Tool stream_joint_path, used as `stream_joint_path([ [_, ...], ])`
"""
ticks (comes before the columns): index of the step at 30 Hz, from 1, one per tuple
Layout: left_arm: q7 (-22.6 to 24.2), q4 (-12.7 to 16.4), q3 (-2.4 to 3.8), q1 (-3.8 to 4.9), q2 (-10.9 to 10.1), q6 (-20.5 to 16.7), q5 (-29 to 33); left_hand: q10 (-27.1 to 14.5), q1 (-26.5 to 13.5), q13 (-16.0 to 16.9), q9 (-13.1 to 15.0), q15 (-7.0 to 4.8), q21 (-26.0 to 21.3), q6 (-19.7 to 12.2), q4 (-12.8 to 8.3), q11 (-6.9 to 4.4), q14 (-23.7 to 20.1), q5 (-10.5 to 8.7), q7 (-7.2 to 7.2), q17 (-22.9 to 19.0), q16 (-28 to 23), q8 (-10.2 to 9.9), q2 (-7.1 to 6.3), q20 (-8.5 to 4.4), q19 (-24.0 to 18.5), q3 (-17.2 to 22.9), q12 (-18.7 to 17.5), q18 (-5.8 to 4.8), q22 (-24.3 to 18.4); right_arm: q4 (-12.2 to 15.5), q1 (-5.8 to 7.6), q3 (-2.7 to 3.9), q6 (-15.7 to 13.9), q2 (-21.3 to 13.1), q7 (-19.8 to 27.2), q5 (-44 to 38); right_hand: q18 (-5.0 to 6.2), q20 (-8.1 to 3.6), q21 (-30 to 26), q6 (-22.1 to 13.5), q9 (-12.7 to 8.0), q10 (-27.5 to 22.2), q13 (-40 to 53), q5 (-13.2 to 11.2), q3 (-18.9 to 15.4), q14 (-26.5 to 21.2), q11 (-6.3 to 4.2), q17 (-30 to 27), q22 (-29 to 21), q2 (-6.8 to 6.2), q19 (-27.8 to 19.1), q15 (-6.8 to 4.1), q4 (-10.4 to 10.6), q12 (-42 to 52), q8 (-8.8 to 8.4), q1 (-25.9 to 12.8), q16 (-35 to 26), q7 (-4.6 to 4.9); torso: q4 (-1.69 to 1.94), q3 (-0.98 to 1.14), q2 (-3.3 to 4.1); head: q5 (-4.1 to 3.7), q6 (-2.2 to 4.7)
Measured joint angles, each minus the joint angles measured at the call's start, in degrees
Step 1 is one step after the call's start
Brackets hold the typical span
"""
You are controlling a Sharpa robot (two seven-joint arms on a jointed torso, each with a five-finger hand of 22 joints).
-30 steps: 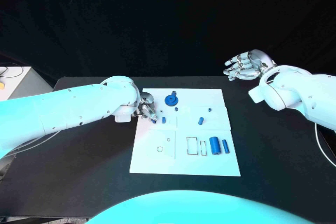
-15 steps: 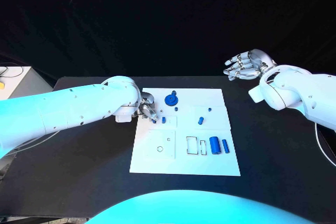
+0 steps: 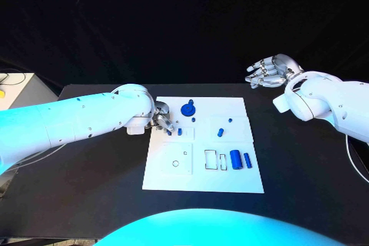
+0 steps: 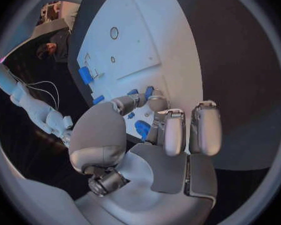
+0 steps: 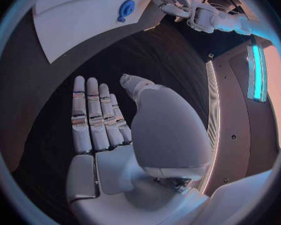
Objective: Assemble the parts on the task board
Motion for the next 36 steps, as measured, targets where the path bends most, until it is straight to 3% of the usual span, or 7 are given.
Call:
stream_joint_path([
  [9,0.1,-0.3,-0.01,-0.01,-0.1,0.0,0.2,0.1,-1.0,0.1,-0.5,-0.12,0.0,0.5,1.6,-0.1,-0.1,-0.15,-0.72,0.0,0.0,-0.5,-0.56,0.0,0.0,-3.9,0.0,-0.01,0.0,0.0,0.0,0.0,0.0,0.0,0.0,0.0,0.0,0.19,0.0,0.0,0.0,0.0,0.0,0.0,0.0,0.0,0.0,-0.1,-0.1,0.23,-0.2,0.0,0.0,-0.1,0.0,-0.2,0.0,0.0,-0.01,0.0,0.0,-0.07,0.0],
  [19,0.1,-0.6,-0.05,-0.08,-0.2,-0.2,0.2,-0.1,-2.2,0.1,-0.8,-0.11,-0.2,0.9,5.2,0.12,-0.1,-0.44,-0.68,0.0,0.0,-1.1,-0.7,0.0,0.0,-11.0,0.0,-0.01,0.0,0.0,0.0,0.0,0.0,-0.1,0.0,0.0,0.0,0.19,0.0,0.0,0.0,0.0,0.0,0.0,0.0,0.0,0.0,-0.2,-0.2,0.23,-0.2,0.0,0.0,-0.1,0.0,-0.2,-0.3,0.0,-0.03,-0.03,0.0,-0.2,0.03],
  [36,0.5,-0.4,0.17,-0.33,-0.6,-1.0,0.6,-0.6,-2.2,-0.2,-0.9,-0.11,-0.6,0.9,8.9,0.1,-0.1,-0.44,-0.44,0.0,0.0,-1.2,-0.7,0.0,0.0,-16.8,0.0,-0.01,0.0,0.0,-0.02,0.0,0.0,-0.1,0.0,0.0,0.0,0.19,0.0,0.0,-0.1,-0.2,0.0,0.0,0.0,-0.2,0.22,-0.2,-0.3,0.23,-0.2,0.21,0.0,-0.1,0.0,-0.2,-0.3,0.0,-0.03,-0.02,0.01,-0.31,0.29],
])
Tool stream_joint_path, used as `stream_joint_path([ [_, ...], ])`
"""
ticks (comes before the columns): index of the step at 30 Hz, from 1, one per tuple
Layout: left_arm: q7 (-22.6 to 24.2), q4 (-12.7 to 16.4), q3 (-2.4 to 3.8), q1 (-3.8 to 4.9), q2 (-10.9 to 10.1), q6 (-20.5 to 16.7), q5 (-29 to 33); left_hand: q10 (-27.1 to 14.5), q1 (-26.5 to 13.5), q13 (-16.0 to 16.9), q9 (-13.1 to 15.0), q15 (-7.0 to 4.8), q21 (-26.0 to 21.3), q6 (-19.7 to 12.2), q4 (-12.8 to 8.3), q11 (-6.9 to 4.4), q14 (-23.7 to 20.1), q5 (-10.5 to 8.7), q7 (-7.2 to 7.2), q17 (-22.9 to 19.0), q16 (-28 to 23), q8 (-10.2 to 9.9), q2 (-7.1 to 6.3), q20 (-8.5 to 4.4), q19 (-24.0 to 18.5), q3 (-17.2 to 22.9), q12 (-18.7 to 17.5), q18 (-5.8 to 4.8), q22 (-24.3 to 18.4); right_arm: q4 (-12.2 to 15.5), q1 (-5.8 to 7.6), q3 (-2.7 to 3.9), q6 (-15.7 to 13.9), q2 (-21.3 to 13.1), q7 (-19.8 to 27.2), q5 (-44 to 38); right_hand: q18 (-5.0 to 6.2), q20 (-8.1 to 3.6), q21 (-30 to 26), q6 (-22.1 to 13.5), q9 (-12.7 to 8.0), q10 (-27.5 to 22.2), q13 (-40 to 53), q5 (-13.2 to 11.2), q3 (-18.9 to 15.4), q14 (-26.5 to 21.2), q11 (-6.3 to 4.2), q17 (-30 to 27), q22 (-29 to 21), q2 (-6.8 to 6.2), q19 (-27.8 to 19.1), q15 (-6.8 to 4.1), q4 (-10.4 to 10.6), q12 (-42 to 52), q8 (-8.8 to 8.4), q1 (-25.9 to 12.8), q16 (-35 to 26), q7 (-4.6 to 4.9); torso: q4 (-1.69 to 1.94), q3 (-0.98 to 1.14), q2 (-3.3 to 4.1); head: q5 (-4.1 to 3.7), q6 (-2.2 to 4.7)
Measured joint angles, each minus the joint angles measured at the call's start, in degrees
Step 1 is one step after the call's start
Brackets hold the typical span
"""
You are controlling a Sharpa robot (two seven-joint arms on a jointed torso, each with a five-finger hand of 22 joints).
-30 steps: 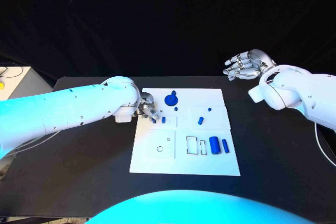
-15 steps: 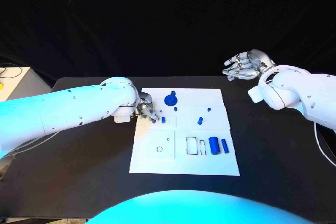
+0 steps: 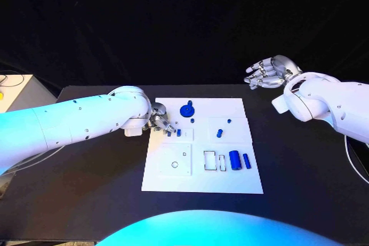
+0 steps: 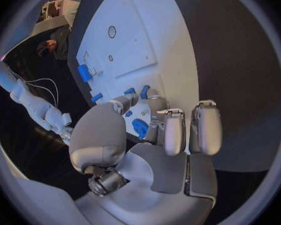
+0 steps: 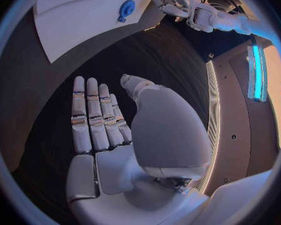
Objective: Assemble the parts on the task board
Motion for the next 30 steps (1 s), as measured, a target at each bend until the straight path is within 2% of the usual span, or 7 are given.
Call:
stream_joint_path([
  [8,-0.2,0.8,0.72,-0.33,-1.1,-0.4,0.0,0.0,0.0,0.0,0.0,0.0,0.0,-0.3,0.7,0.0,0.0,0.0,0.29,0.0,0.0,-0.5,0.0,0.0,0.0,-1.0,0.0,0.0,0.0,0.0,-0.04,0.0,0.0,-0.1,0.0,0.0,0.0,0.0,0.0,0.0,0.0,0.0,0.0,0.0,0.2,0.0,0.0,-0.1,-0.1,0.0,0.0,0.0,-0.2,0.0,-0.23,0.0,0.0,0.0,0.0,0.02,-0.01,-0.04,0.09],
  [19,-0.2,3.0,3.8,-0.36,-3.3,-3.6,1.8,0.0,0.4,-0.3,0.0,0.0,-0.4,-0.3,1.2,0.0,0.0,0.0,0.29,0.0,0.0,-0.6,0.35,0.0,0.0,-1.5,0.0,0.0,0.0,0.1,-0.09,0.0,0.0,-0.1,-0.1,0.1,0.0,0.0,0.0,0.0,0.0,0.0,0.0,0.0,0.2,0.0,0.0,-0.1,-0.1,0.0,0.0,0.0,-0.2,0.0,-0.23,0.0,0.0,0.0,-0.01,0.02,-0.01,-0.11,0.42],
  [24,0.5,3.9,4.66,-0.35,-4.3,-5.7,3.6,-1.9,3.3,-2.5,-0.3,0.0,-1.9,-1.4,1.8,0.37,0.0,0.37,0.72,0.0,-0.8,-1.2,1.33,0.14,-1.6,-2.5,-1.2,0.0,-0.6,0.0,-0.11,0.0,0.0,-0.1,-0.1,0.1,0.0,0.0,0.0,0.0,0.0,0.0,0.0,0.0,0.2,0.0,0.0,-0.1,-0.1,0.0,0.0,0.0,-0.2,0.0,-0.23,0.0,0.0,0.0,0.0,0.02,-0.02,-0.2,0.47],
  [26,1.6,4.0,4.87,-0.35,-4.5,-6.9,5.0,-5.8,6.2,-7.9,-1.0,0.81,-5.2,-3.4,1.7,1.15,0.1,0.37,1.73,0.0,-2.8,-2.7,1.65,0.59,-4.8,-2.7,-4.8,0.09,-5.1,0.0,-0.13,0.0,0.0,-0.1,-0.1,0.1,0.0,0.0,0.0,0.0,0.0,0.0,0.0,0.0,0.2,0.0,0.0,-0.1,-0.1,0.0,0.0,0.0,-0.2,0.0,-0.23,0.0,0.0,0.0,0.02,0.02,-0.03,-0.24,0.48],
  [28,3.2,4.1,4.94,-0.35,-4.5,-8.1,6.5,-9.4,10.0,-11.1,-2.1,1.82,-9.0,-5.6,0.9,2.22,0.1,0.37,2.88,-0.1,-5.2,-4.4,1.63,1.27,-8.0,-2.5,-7.5,1.86,-9.9,0.0,-0.14,0.0,0.0,-0.1,-0.1,0.1,0.0,0.0,0.0,0.0,0.0,0.0,0.0,0.0,0.2,0.0,-0.01,-0.1,-0.1,0.0,0.0,0.0,-0.2,0.0,-0.23,0.0,0.0,0.0,0.02,0.02,-0.04,-0.24,0.48],
  [29,4.6,4.1,4.97,-0.35,-4.5,-9.0,7.4,-11.8,12.4,-12.1,-3.0,2.66,-12.4,-6.9,0.1,3.01,-0.5,0.37,3.8,-2.0,-7.5,-5.5,1.49,1.78,-10.9,-1.9,-8.9,2.78,-14.2,0.0,-0.14,0.0,0.0,-0.1,-0.1,0.1,0.0,0.0,0.0,0.0,0.0,0.0,0.0,0.0,0.2,0.0,-0.01,-0.1,-0.2,0.0,0.0,0.0,-0.2,-0.2,-0.23,0.0,0.0,0.0,0.03,0.01,-0.04,-0.24,0.49],
  [30,5.8,4.1,4.98,-0.35,-4.4,-9.8,8.0,-14.4,14.8,-13.1,-3.9,3.43,-17.9,-8.1,-0.6,3.87,-3.6,0.37,4.54,-7.6,-12.0,-6.4,1.26,2.47,-15.5,-1.3,-10.5,4.07,-20.7,0.0,-0.15,0.0,0.0,-0.1,-0.1,0.1,0.0,0.0,0.0,0.0,0.0,0.0,0.0,0.0,0.2,0.0,0.0,-0.2,-0.2,0.0,0.0,0.0,-0.2,-0.2,-0.23,0.0,0.0,0.0,0.03,0.01,-0.04,-0.24,0.54],
])
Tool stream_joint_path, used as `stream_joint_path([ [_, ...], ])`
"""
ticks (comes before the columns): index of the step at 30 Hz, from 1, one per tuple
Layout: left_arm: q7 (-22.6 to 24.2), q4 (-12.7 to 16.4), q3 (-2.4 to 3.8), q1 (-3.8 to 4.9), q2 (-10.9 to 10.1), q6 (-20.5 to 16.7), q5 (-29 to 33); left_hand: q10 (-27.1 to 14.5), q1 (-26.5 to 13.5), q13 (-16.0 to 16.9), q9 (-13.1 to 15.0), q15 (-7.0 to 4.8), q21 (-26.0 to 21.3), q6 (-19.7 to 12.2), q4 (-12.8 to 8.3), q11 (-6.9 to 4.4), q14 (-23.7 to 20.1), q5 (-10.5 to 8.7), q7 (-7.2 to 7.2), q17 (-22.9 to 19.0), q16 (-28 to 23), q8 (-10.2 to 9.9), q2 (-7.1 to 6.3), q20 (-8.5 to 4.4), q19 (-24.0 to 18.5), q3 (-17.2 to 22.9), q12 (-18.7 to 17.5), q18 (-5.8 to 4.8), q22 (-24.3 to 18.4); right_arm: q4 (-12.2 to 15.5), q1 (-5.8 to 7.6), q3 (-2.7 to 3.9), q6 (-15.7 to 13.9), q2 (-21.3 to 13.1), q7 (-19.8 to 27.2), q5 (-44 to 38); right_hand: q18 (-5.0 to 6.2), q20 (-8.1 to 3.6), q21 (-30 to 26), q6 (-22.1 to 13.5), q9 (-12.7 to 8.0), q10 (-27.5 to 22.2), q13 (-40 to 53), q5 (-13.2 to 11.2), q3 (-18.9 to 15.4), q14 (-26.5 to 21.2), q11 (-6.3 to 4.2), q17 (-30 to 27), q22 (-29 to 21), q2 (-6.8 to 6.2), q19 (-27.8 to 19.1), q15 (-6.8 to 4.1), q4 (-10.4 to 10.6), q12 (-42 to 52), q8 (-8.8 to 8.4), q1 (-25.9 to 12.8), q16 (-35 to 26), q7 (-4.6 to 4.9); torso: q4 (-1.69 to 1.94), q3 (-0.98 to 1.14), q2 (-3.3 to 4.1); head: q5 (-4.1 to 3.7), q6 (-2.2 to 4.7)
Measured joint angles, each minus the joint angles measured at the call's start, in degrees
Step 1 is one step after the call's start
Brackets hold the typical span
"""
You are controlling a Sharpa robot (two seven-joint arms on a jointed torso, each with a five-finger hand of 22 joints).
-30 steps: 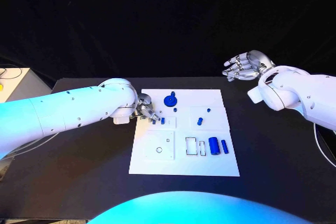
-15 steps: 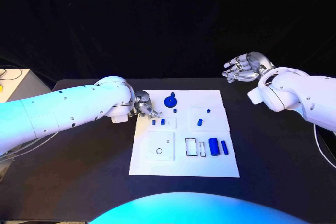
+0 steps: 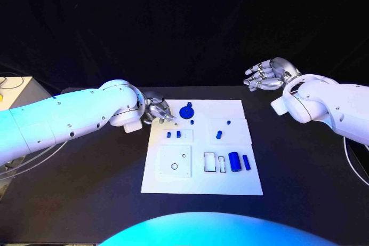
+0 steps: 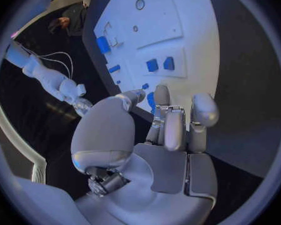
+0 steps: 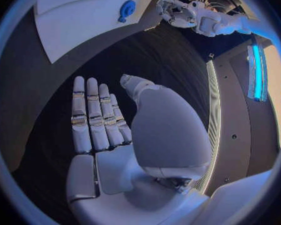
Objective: Assemble the parts on the task board
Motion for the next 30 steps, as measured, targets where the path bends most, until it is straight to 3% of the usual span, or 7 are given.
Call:
stream_joint_path([
  [2,3.0,0.0,-0.14,0.01,0.3,-2.0,0.9,-3.8,3.4,-1.3,-1.6,1.02,-8.6,-1.2,-1.2,1.13,-5.7,0.0,1.18,-9.0,-7.6,-1.2,-0.5,1.02,-6.7,1.0,-2.1,1.76,-9.4,0.0,-0.01,0.0,0.0,0.0,0.0,0.0,0.0,0.0,0.0,0.0,0.0,0.0,0.0,0.0,0.0,0.0,0.0,-0.1,-0.1,0.0,0.0,0.0,0.0,0.0,0.0,0.0,-0.2,0.0,0.0,0.01,0.0,-0.03,0.03],
  [4,5.8,-0.1,-0.6,0.03,0.8,-3.9,1.2,-8.1,6.1,-2.8,-4.0,2.27,-13.5,-2.5,-2.5,2.39,-13.2,0.0,2.51,-18.1,-15.9,-3.0,-1.33,2.11,-10.2,2.1,-4.3,1.77,-13.5,0.0,-0.02,0.0,0.0,0.0,0.0,0.1,0.0,0.0,0.0,0.1,0.0,0.0,0.0,0.0,0.2,0.0,0.0,-0.1,-0.3,0.0,0.0,0.0,-0.3,0.0,0.0,0.0,-0.2,-0.06,0.01,0.01,0.0,-0.21,0.09],
  [6,9.2,-0.4,-1.36,0.02,1.6,-6.3,0.9,-11.7,8.9,-4.9,-6.8,3.33,-16.5,-3.5,-4.3,3.51,-17.8,-0.01,3.5,-21.9,-19.7,-4.9,-2.19,3.17,-12.0,2.6,-6.9,1.77,-15.3,-0.1,-0.02,0.0,0.0,0.0,0.1,0.1,0.0,0.0,0.0,0.2,0.0,0.0,0.0,0.0,0.1,0.0,0.0,-0.2,-0.4,0.04,0.0,0.0,-0.4,0.0,0.0,0.0,-0.4,-0.12,0.02,0.01,0.01,-0.37,0.24],
  [15,20.5,-2.9,-4.22,-0.68,5.2,-14.1,-5.2,-13.9,13.7,-10.5,-14.0,3.64,-11.6,-3.6,-9.8,4.11,-18.2,-0.69,3.42,-23.2,-16.0,-7.1,-2.38,3.24,-12.3,4.5,-10.5,1.76,-11.2,-0.1,-0.03,0.0,-0.1,0.1,0.3,0.4,0.0,0.0,0.0,0.4,0.0,0.0,0.0,0.0,0.1,0.0,0.0,-0.3,-0.5,0.23,0.0,0.0,-0.4,0.0,0.0,-0.2,-0.4,0.05,-0.03,-0.01,0.07,-0.83,0.7],
  [21,23.4,-5.3,-5.25,-1.01,7.9,-16.4,-12.8,-17.3,12.6,-13.0,-16.8,4.27,-10.9,-6.0,-10.0,5.1,-18.8,-3.27,3.11,-24.3,-15.3,-8.3,-3.46,3.87,-14.0,4.7,-13.0,1.77,-10.1,-0.1,-0.03,0.0,-0.2,0.1,0.4,0.5,0.0,0.0,0.0,0.4,0.0,0.0,0.0,0.0,0.2,0.0,0.0,-0.3,-0.5,0.23,0.0,0.0,-0.6,0.0,0.0,-0.2,-0.4,0.05,-0.03,-0.02,0.07,-0.88,1.09],
  [26,23.6,-7.0,-5.83,-1.37,9.5,-17.3,-19.6,-18.9,12.3,-14.3,-18.2,4.26,-10.9,-6.0,-10.0,5.04,-18.8,-5.7,3.11,-25.1,-14.6,-8.2,-3.77,4.07,-14.2,4.4,-13.8,1.77,-10.1,-0.1,-0.03,0.0,-0.2,0.2,0.6,0.5,0.0,0.0,0.0,0.4,0.0,0.0,0.0,0.0,0.2,0.0,0.0,-0.3,-0.6,0.23,0.0,0.0,-0.6,0.0,0.0,-0.2,-0.4,0.04,-0.03,-0.02,0.07,-0.82,1.27],
  [30,23.1,-7.9,-6.59,-1.45,10.3,-17.3,-24.4,-19.8,12.5,-15.3,-19.2,4.32,-11.2,-5.3,-10.1,4.91,-19.4,-6.25,2.91,-25.9,-14.4,-7.8,-3.99,4.23,-14.3,4.3,-14.2,1.77,-10.2,-0.1,-0.03,0.0,-0.2,0.4,0.6,0.5,0.0,0.0,0.0,0.4,0.0,0.0,0.0,0.0,0.2,0.0,0.0,-0.3,-0.6,0.23,0.0,0.0,-0.6,0.0,0.0,-0.2,-0.4,0.04,-0.08,-0.02,0.1,-0.7,1.4],
])
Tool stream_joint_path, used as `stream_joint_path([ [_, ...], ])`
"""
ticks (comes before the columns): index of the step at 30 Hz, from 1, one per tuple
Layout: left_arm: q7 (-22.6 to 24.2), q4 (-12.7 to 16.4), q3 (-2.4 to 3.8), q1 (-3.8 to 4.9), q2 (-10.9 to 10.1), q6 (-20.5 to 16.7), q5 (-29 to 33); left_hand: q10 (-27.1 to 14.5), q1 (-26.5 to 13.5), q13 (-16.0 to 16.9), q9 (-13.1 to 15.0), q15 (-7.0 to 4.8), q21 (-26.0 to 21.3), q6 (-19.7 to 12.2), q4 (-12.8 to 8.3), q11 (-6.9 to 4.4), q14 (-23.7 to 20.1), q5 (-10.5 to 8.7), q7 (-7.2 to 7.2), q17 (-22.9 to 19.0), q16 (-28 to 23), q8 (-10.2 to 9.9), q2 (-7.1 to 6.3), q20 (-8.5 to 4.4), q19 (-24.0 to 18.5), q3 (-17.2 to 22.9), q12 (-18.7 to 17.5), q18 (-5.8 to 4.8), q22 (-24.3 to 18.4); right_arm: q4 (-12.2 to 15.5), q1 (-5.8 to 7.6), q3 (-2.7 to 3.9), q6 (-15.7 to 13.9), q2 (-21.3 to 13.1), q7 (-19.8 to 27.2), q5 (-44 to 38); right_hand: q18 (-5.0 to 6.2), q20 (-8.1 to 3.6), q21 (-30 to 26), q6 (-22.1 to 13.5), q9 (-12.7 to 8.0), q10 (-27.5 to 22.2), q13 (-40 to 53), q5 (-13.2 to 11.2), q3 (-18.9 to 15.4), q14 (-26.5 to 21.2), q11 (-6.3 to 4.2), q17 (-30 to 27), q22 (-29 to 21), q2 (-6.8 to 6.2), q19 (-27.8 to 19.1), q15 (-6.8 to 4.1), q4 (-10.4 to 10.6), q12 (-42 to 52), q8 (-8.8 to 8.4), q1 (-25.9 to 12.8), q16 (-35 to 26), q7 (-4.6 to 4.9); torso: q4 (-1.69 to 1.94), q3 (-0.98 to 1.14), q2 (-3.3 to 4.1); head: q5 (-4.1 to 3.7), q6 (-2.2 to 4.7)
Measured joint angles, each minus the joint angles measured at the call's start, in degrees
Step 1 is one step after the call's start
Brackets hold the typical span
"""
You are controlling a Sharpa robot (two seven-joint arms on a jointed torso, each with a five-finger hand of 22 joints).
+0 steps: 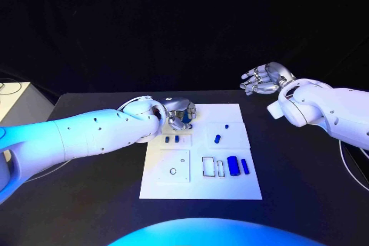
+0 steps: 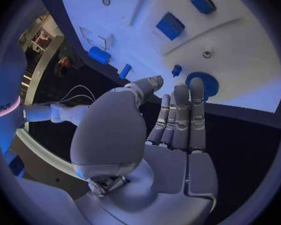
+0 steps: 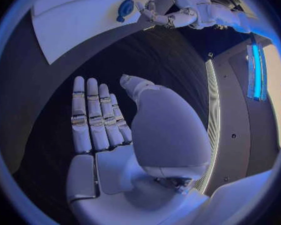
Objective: Assemble the parts on the task board
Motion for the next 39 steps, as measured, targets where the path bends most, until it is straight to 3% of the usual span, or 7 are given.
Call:
stream_joint_path([
  [4,-0.8,-0.7,-0.42,-0.09,0.7,0.1,-3.8,-0.7,-0.3,-0.6,-0.9,-0.27,-0.3,0.2,0.2,-0.09,-0.3,-0.19,-0.2,-0.5,0.4,0.0,-0.29,0.04,0.0,-0.5,-0.3,0.0,-0.1,0.0,0.0,0.0,0.0,0.1,0.0,0.0,0.0,0.0,0.0,0.0,0.0,0.0,0.0,0.0,0.0,0.0,0.0,0.0,0.0,0.0,0.0,0.0,0.0,0.0,0.0,0.0,0.0,0.0,0.01,-0.01,0.0,0.07,0.04],
  [15,-2.2,-2.6,-0.62,-0.09,2.2,0.8,-8.7,-1.5,-0.1,-2.2,-3.6,-1.09,-0.9,2.4,0.5,-0.5,-1.1,-0.79,-0.9,-1.7,2.1,-1.4,-0.52,-0.17,-0.2,-1.6,-0.6,-0.01,-0.3,0.0,0.0,0.0,0.0,0.2,0.0,0.0,0.0,0.0,0.0,0.0,0.0,0.0,0.0,0.0,0.0,0.2,0.0,-0.1,-0.1,0.0,0.0,0.21,0.0,0.0,0.0,0.0,0.0,-0.01,0.04,-0.03,-0.01,0.0,-0.01],
  [21,-2.1,-3.4,-0.64,-0.09,3.0,0.9,-9.5,2.3,0.3,-4.4,-6.7,-1.93,-0.2,5.4,1.1,-1.71,-0.4,-0.79,-1.67,-3.1,4.6,-3.8,-0.63,-1.06,0.6,-0.5,-1.6,-0.01,0.7,0.0,0.0,0.0,0.0,0.3,0.1,0.0,0.0,0.0,0.0,0.0,0.0,0.0,0.0,0.0,0.0,0.2,0.0,-0.1,-0.1,0.0,0.0,0.21,0.0,0.0,0.0,0.0,0.0,-0.01,0.02,-0.01,-0.01,-0.04,-0.02],
  [27,-1.6,-3.8,-0.66,-0.09,3.4,1.2,-9.7,6.4,0.6,-6.2,-8.6,-2.34,0.9,8.3,0.7,-2.22,-0.5,-0.99,-2.16,-4.2,6.2,-5.3,-0.29,-1.51,0.5,1.4,-3.0,-0.01,1.9,0.0,0.0,0.0,0.0,0.3,0.1,0.0,0.0,0.0,0.0,0.0,0.0,0.0,0.0,0.0,0.0,0.2,0.0,-0.1,-0.1,0.0,0.0,0.21,0.0,0.0,0.0,0.0,0.0,-0.01,-0.01,0.04,0.0,-0.14,-0.12],
  [39,-0.5,-4.3,-0.81,-0.11,3.9,2.8,-9.7,9.0,0.6,-7.2,-9.6,-2.53,1.6,10.3,0.3,-2.35,-0.3,-1.24,-1.95,-4.4,7.7,-6.2,-0.29,-1.71,0.3,1.8,-4.0,-0.01,2.9,0.0,0.0,0.0,0.1,0.4,0.1,0.0,0.0,0.0,0.0,0.0,0.0,0.2,0.0,0.0,0.0,0.2,0.19,-0.2,-0.2,0.0,0.0,0.21,0.0,-0.2,0.0,0.0,-0.2,-0.01,0.04,0.06,-0.04,-0.31,-0.38],
])
